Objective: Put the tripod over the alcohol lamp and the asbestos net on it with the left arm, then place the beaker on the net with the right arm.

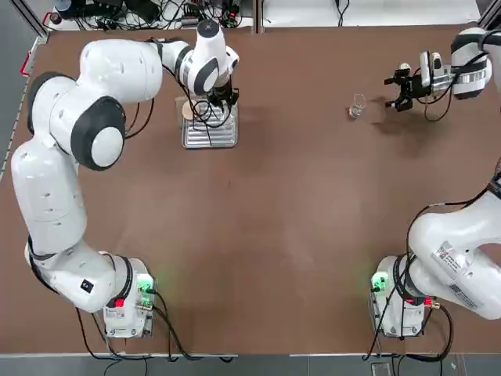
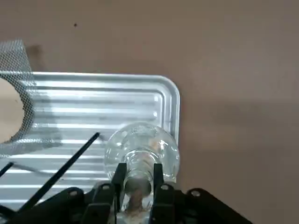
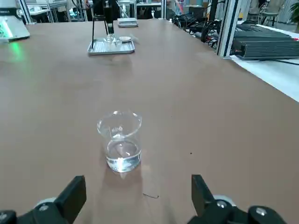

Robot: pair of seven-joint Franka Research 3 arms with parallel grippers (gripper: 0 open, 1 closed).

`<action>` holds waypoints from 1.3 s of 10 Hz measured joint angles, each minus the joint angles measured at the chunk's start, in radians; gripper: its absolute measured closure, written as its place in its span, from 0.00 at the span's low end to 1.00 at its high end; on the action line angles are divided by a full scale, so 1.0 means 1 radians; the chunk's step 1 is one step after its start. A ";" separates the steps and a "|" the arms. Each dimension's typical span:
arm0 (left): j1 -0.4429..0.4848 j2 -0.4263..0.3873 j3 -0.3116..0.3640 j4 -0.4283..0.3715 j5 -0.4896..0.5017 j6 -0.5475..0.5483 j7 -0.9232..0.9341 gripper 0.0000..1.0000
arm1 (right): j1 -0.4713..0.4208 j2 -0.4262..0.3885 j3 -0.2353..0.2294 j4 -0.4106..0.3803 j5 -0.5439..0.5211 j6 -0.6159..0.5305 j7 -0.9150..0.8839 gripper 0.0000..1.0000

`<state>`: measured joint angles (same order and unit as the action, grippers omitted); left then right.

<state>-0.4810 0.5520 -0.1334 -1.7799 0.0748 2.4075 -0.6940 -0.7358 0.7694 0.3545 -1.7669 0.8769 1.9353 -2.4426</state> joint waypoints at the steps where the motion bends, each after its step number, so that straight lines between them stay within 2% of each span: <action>1: 0.001 -0.001 0.000 0.020 0.000 -0.017 0.000 0.73 | -0.006 0.023 0.010 0.000 0.021 0.022 -0.017 0.00; 4: 0.000 -0.010 0.000 0.067 0.000 -0.062 -0.025 0.73 | -0.012 0.064 0.017 0.000 0.102 0.032 -0.058 0.00; 6: -0.018 -0.024 -0.002 0.111 0.003 -0.097 -0.111 0.73 | -0.012 0.072 0.023 0.000 0.117 0.030 -0.060 0.00; 9: -0.049 -0.030 -0.006 0.229 0.004 -0.239 -0.186 0.73 | -0.006 0.099 0.033 -0.015 0.118 0.010 -0.080 0.00; 11: -0.108 -0.023 -0.011 0.266 0.002 -0.264 -0.277 0.73 | -0.001 0.107 0.035 -0.035 0.118 0.010 -0.102 0.00; 13: -0.194 0.030 -0.012 0.298 0.002 -0.263 -0.361 0.73 | -0.001 0.107 0.035 -0.038 0.118 0.003 -0.114 0.00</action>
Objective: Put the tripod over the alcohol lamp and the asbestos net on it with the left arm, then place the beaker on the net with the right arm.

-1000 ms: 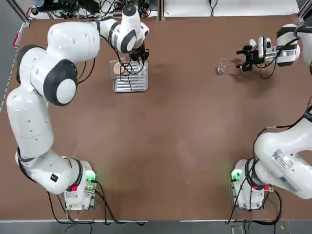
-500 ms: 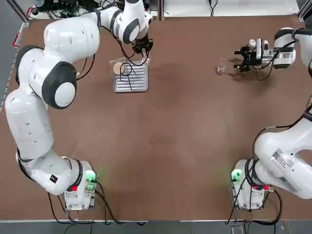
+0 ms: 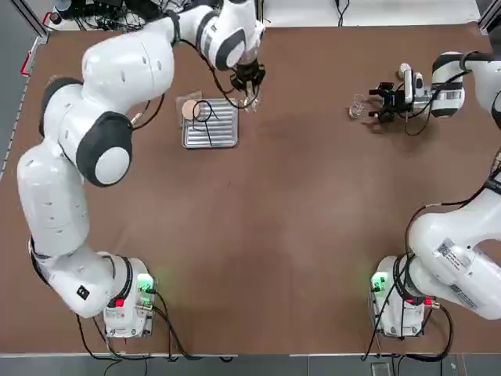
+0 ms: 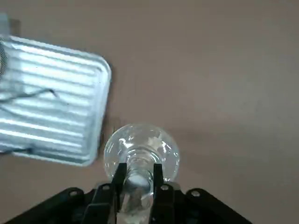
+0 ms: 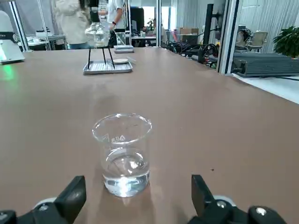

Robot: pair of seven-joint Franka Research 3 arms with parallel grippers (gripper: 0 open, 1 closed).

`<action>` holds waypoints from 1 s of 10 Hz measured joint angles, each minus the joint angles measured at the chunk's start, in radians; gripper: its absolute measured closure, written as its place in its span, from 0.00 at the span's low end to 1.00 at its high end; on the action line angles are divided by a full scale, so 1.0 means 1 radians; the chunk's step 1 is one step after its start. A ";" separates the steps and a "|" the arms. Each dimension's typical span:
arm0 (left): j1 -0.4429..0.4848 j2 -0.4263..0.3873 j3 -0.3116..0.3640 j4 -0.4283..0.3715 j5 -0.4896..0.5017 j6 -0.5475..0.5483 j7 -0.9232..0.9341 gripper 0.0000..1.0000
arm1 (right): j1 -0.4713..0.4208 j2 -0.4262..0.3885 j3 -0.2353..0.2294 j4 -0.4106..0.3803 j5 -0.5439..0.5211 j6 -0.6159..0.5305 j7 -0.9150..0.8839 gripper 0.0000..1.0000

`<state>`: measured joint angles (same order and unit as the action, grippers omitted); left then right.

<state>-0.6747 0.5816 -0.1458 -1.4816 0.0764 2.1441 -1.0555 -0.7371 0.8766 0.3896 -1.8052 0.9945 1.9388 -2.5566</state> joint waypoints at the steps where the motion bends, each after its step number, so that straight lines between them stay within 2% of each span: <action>1: -0.046 0.044 0.001 0.037 0.000 0.001 -0.042 0.73 | -0.001 0.000 0.000 -0.003 0.000 -0.007 -0.002 0.00; 4: -0.143 0.152 0.014 0.128 0.000 0.013 -0.112 0.73 | 0.002 0.000 0.003 -0.015 0.000 -0.018 -0.006 0.00; 7: -0.220 0.202 0.087 0.144 0.000 0.022 -0.131 0.73 | 0.006 0.000 0.006 -0.017 0.009 -0.017 -0.008 0.00; 10: -0.224 0.216 0.093 0.146 0.000 0.032 -0.132 0.73 | 0.028 0.000 0.007 -0.017 0.047 -0.004 -0.010 0.00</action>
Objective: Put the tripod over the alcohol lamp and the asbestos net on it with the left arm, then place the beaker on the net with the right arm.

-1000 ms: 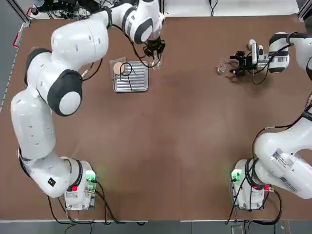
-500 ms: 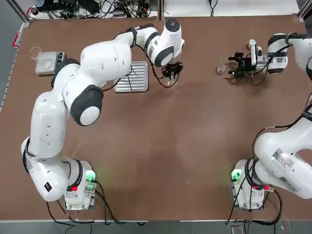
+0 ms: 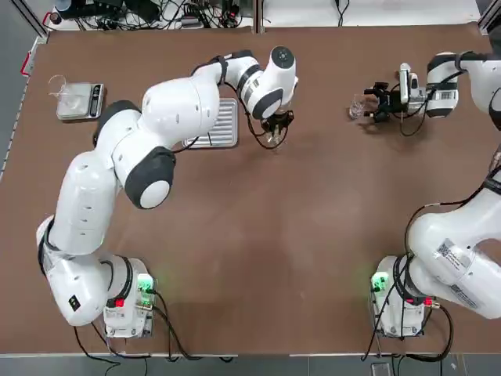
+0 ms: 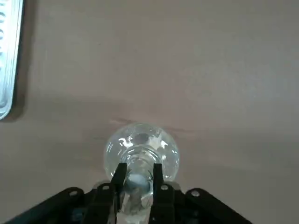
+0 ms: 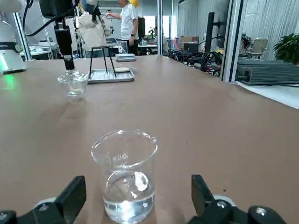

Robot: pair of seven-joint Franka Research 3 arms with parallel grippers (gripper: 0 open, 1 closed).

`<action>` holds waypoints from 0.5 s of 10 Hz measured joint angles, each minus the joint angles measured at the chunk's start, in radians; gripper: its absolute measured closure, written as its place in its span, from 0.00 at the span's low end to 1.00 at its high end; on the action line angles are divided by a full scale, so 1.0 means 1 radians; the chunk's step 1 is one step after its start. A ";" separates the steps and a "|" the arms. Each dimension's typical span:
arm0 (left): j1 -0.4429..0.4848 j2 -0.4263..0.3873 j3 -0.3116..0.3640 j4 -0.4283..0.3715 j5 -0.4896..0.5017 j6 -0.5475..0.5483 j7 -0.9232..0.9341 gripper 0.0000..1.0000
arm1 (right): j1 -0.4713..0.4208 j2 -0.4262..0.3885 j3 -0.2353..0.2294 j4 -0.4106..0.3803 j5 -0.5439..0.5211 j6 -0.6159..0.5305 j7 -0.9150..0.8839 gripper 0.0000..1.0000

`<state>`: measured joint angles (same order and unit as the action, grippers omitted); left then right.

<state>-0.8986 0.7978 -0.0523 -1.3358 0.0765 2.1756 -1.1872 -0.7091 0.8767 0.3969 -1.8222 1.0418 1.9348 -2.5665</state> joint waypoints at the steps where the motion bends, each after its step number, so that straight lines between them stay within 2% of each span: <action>1: 0.000 0.004 0.000 0.000 0.000 0.001 0.000 0.73 | 0.004 0.000 0.000 0.000 0.002 0.006 0.000 0.00; 5: -0.003 0.009 0.000 0.000 0.000 0.005 0.000 0.72 | 0.005 0.000 0.000 0.000 0.008 0.009 0.000 0.00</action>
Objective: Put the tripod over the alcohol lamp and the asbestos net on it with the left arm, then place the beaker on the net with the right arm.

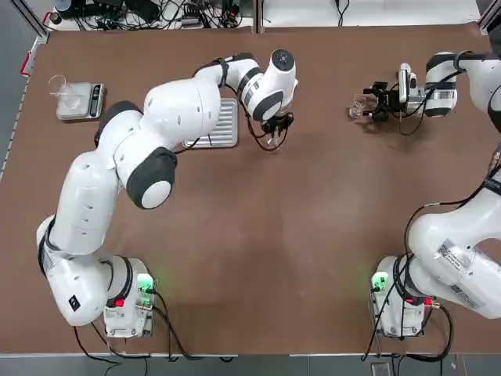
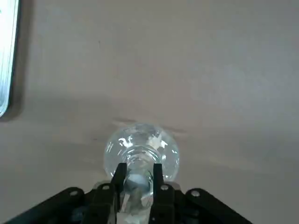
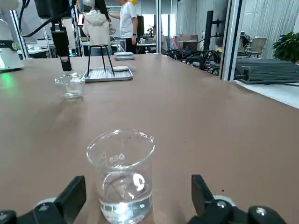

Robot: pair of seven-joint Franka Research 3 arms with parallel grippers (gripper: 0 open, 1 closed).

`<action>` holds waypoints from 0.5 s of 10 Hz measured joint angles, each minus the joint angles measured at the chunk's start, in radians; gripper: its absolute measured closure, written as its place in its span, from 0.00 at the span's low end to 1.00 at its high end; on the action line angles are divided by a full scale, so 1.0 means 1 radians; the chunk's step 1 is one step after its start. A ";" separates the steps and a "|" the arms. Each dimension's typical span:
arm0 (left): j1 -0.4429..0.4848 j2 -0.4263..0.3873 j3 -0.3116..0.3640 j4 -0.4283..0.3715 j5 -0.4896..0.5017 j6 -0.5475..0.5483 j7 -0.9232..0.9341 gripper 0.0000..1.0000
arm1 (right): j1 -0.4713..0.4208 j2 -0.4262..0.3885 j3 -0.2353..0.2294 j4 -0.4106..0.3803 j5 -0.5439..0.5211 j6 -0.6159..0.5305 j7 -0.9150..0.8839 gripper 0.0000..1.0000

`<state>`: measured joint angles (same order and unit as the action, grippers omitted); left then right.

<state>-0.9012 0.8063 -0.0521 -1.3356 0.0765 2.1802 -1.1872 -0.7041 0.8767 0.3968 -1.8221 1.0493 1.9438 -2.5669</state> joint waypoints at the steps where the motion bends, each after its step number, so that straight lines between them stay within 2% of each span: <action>1: 0.000 0.000 0.000 0.001 0.000 0.001 0.000 0.70 | 0.003 0.000 0.000 0.000 0.006 0.000 0.000 0.00; 5: 0.003 -0.012 0.004 0.031 0.000 -0.003 0.000 0.51 | 0.008 0.000 0.000 0.000 0.009 0.000 -0.007 0.00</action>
<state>-0.8983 0.7940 -0.0477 -1.3047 0.0765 2.1768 -1.1872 -0.6958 0.8767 0.3968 -1.8225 1.0588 1.9438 -2.5734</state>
